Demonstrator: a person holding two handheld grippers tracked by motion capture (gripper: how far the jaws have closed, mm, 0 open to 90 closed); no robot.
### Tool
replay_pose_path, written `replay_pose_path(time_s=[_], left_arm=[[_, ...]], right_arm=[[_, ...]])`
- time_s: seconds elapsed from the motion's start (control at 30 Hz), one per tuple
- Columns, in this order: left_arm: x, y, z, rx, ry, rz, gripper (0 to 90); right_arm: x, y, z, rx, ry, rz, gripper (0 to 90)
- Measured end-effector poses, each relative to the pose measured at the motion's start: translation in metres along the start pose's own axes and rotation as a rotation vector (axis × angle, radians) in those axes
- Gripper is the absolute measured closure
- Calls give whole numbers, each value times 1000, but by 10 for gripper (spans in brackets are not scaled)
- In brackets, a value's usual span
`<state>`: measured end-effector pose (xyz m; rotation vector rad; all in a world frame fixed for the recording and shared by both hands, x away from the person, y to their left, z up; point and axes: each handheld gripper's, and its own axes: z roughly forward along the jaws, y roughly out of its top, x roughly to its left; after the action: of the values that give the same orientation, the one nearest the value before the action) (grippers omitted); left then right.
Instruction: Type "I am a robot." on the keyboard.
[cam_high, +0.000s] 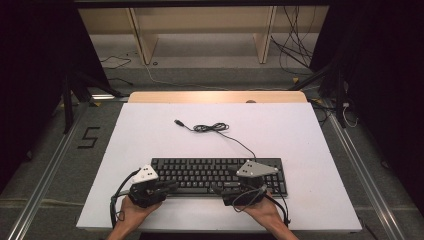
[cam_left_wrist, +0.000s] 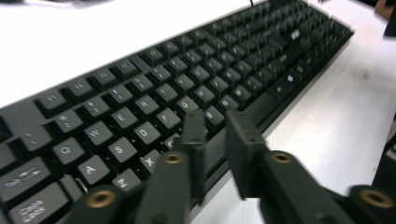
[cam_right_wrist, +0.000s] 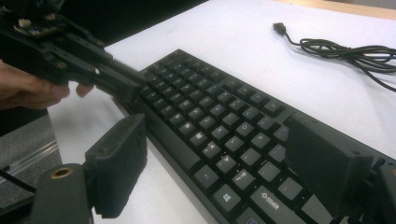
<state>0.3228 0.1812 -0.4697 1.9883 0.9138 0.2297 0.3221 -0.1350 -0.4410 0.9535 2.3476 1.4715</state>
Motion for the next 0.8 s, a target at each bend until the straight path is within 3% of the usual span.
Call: replay_pose_path(time_s=[0.13,0.7,0.8], left_arm=[[0,-2,7,36,5,4,889],[5,-4,16,96,15,-4,893],[6,-5,18,95,12,-23,894]], right_arm=[[0,0,-1,-1,-1,1,219],[-1,0,-1,-1,-2,4,219],[-1,0,-1,0,-1,4,219]])
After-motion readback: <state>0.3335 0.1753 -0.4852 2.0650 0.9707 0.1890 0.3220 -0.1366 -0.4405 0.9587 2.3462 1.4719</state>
